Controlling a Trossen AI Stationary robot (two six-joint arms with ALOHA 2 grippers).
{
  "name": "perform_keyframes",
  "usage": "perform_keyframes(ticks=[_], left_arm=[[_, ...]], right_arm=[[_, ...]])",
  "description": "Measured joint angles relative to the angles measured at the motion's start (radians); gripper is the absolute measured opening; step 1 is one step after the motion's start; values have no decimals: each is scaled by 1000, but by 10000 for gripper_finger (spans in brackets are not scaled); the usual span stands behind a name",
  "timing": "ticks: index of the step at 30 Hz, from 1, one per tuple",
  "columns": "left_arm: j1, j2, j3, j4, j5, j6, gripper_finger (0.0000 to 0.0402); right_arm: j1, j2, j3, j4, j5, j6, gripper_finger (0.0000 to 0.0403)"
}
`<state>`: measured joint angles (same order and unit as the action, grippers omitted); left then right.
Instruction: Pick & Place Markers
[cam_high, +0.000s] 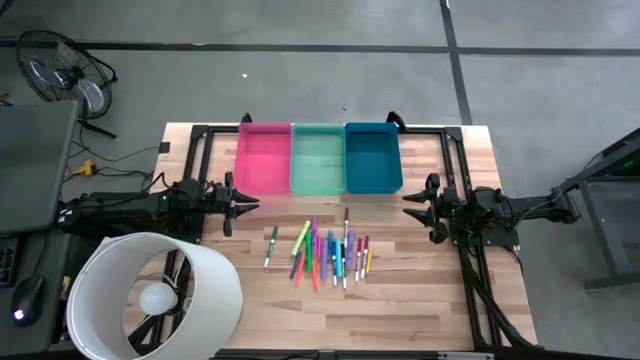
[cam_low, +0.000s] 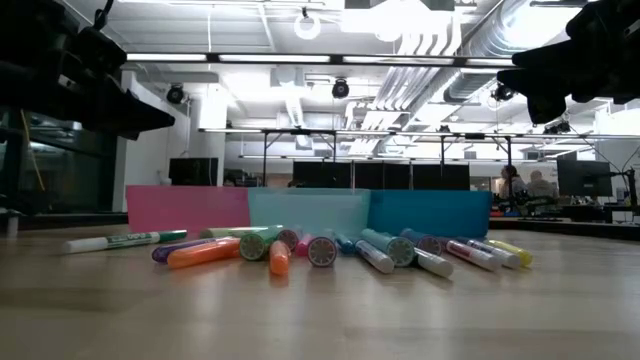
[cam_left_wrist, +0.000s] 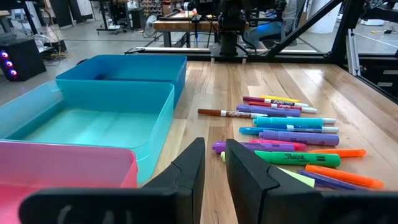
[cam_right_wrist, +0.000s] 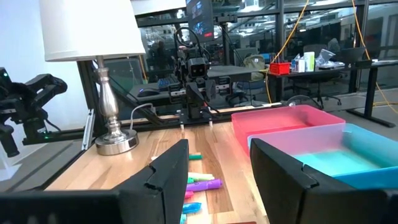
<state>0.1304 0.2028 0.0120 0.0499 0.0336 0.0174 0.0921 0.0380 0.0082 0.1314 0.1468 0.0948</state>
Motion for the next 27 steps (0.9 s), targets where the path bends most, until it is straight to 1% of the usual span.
perform_keyframes(ticks=[6, 8, 12, 15, 19, 23, 25, 27], left_arm=[[0, 0, 0, 0, 0, 0, 62], [0, 0, 0, 0, 0, 0, 62], [0, 0, 0, 0, 0, 0, 62], [0, 0, 0, 0, 0, 0, 62], [0, 0, 0, 0, 0, 0, 62], [0, 0, 0, 0, 0, 0, 62], [0, 0, 0, 0, 0, 0, 62], [0, 0, 0, 0, 0, 0, 62]], right_arm=[[0, 0, 0, 0, 0, -5, 161], [0, 0, 0, 1, 0, 34, 161], [0, 0, 0, 4, 14, 219, 161], [0, 0, 0, -5, 52, 430, 161], [0, 1, 0, -47, 45, 648, 161], [0, 1, 0, -77, 23, 770, 161], [0, 8, 3, -92, 10, 789, 161], [0, 33, 27, -155, 3, 789, 161]])
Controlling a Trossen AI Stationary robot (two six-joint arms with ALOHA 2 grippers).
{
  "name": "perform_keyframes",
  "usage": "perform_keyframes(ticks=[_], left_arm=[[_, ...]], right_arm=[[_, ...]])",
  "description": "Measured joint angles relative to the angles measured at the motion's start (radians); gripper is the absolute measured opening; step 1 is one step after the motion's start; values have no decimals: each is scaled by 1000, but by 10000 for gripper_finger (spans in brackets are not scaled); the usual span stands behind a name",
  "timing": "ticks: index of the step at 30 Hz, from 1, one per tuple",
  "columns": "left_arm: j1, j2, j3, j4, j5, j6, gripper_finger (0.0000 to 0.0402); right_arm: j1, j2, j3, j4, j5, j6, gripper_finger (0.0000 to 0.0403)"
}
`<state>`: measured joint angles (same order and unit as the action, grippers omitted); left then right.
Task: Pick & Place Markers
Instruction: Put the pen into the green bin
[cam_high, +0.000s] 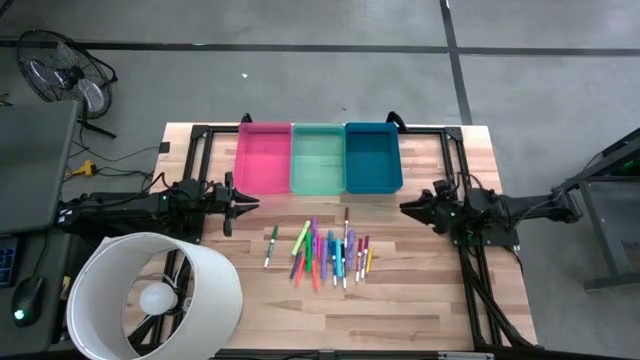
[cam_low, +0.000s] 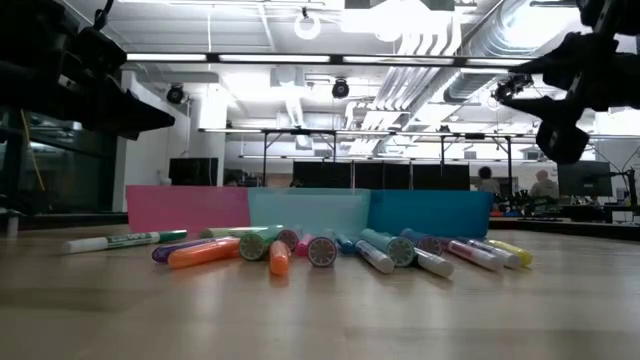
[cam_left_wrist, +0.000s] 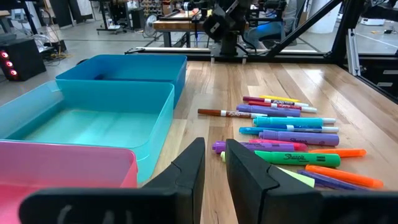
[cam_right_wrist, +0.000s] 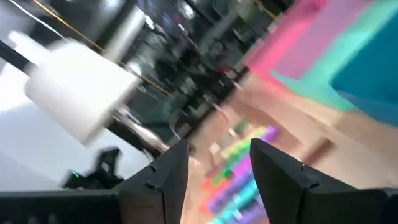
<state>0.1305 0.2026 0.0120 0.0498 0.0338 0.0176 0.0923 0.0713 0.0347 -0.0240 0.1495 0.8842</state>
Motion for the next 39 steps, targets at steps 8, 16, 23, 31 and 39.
perform_keyframes(ticks=[8, 16, 23, 31, 39], left_arm=[[0, 0, 0, 0, 0, 0, 62], [0, 0, 0, 0, 0, 0, 62], [0, 0, 0, 0, 0, 0, 62], [0, 0, 0, 0, 0, 0, 62], [0, 0, 0, 0, 0, 0, 62]], right_arm=[[-1, 206, 189, -395, 65, 166, 161], [0, 512, 385, -628, 78, 394, 161], [-1, 759, 474, -646, 41, 486, 161], [33, 1009, 596, -661, 17, 596, 161], [61, 1304, 838, -785, -19, 650, 161]])
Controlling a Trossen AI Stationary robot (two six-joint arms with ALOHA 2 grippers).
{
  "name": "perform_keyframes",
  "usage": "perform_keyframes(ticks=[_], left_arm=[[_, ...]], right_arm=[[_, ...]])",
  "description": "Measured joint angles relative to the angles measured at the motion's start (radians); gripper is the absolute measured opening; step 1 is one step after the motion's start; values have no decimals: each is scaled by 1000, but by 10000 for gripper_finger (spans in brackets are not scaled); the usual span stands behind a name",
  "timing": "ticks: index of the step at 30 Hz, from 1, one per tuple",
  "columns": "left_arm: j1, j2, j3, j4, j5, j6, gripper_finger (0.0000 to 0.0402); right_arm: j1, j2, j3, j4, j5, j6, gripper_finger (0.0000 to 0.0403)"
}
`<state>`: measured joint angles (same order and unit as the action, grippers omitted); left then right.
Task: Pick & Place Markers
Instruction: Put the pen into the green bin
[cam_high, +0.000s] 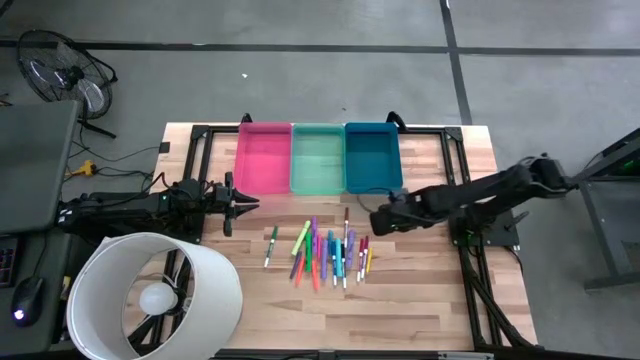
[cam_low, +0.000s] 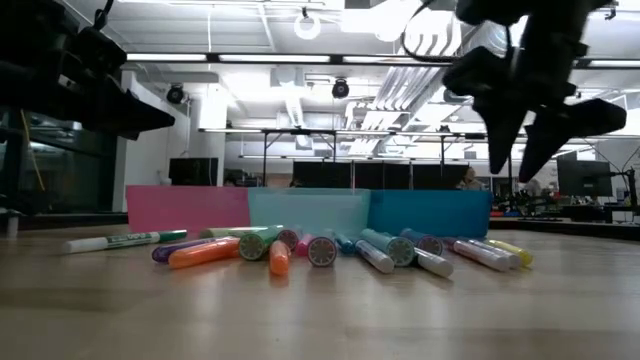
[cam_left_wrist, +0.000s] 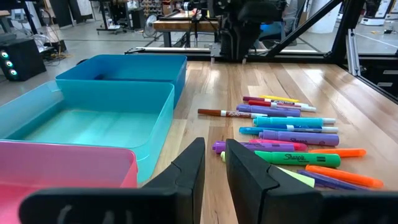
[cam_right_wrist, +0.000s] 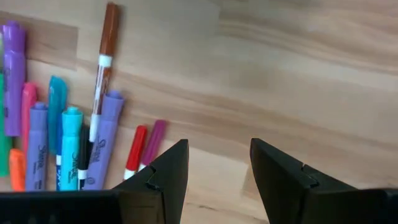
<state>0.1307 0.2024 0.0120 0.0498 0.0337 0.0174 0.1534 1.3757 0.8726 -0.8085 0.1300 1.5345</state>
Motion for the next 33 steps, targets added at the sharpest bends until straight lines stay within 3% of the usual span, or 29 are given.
perform_keyframes(ticks=[7, 14, 33], left_arm=[[0, 0, 0, 0, 0, 0, 62], [0, 0, 0, 0, 0, 0, 62], [0, 0, 0, 0, 0, 0, 62]], right_arm=[[41, 222, 175, -48, -43, 85, 161], [68, 368, 267, -47, -139, 145, 161], [124, 440, 290, -40, -170, 328, 161]])
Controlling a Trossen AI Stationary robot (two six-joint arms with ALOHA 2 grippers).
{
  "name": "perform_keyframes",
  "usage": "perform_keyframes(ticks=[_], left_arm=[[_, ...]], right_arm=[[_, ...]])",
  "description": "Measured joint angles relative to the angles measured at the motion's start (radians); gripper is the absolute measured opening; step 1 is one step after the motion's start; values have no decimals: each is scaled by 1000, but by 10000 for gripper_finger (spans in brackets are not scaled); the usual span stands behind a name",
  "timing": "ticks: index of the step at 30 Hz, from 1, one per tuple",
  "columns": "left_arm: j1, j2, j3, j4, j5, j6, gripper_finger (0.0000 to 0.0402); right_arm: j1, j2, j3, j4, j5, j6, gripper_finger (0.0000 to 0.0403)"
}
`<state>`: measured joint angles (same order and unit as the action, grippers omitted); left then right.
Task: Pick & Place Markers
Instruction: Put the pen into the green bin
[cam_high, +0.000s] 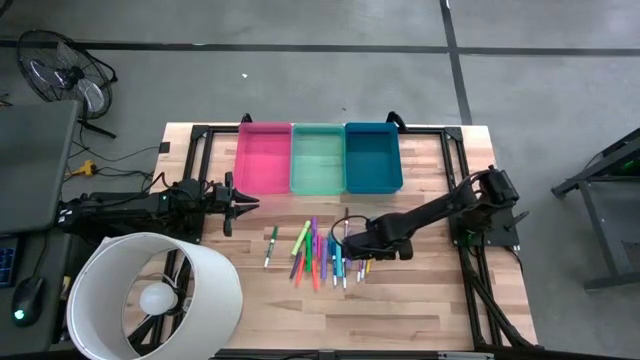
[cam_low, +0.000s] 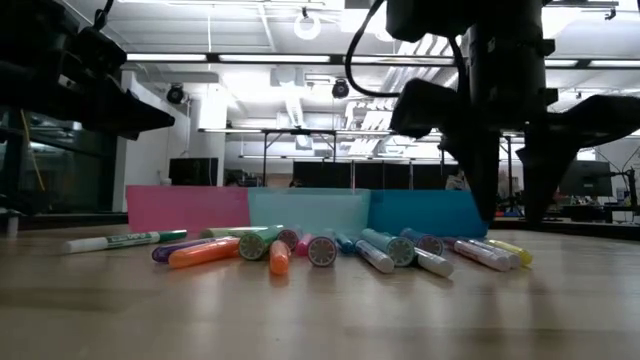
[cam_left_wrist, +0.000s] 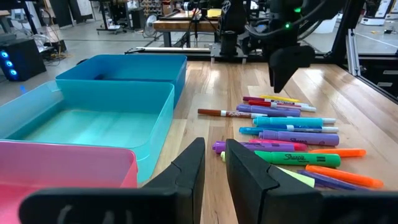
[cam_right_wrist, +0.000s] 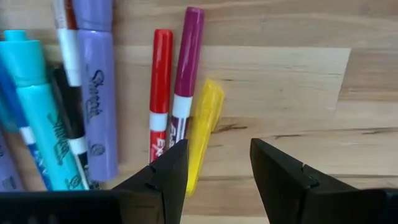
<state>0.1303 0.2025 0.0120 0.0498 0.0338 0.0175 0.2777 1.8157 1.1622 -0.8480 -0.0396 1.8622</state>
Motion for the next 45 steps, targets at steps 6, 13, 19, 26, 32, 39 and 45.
perform_keyframes(ticks=[6, 13, 19, 26, 32, 39, 45], left_arm=[[0, 0, 0, 0, 0, 0, 62], [0, 0, 0, 0, 0, 0, 62], [0, 0, 0, 0, 0, 0, 62], [0, 0, 0, 0, 0, 0, 62], [0, 0, 0, 0, 0, 0, 62], [0, 0, 0, 0, 0, 0, 62], [0, 0, 0, 0, 0, 0, 62]], right_arm=[[-3, 19, 0, 9, 4, 0, 161], [-3, 30, 0, 8, 3, 0, 161], [-3, 66, 0, 38, -22, -1, 161], [5, 91, 4, 66, -50, -1, 161], [35, 95, 4, 81, -51, 47, 161], [51, 96, 1, 97, -54, 102, 161], [61, 96, 0, 110, -64, 122, 161]])
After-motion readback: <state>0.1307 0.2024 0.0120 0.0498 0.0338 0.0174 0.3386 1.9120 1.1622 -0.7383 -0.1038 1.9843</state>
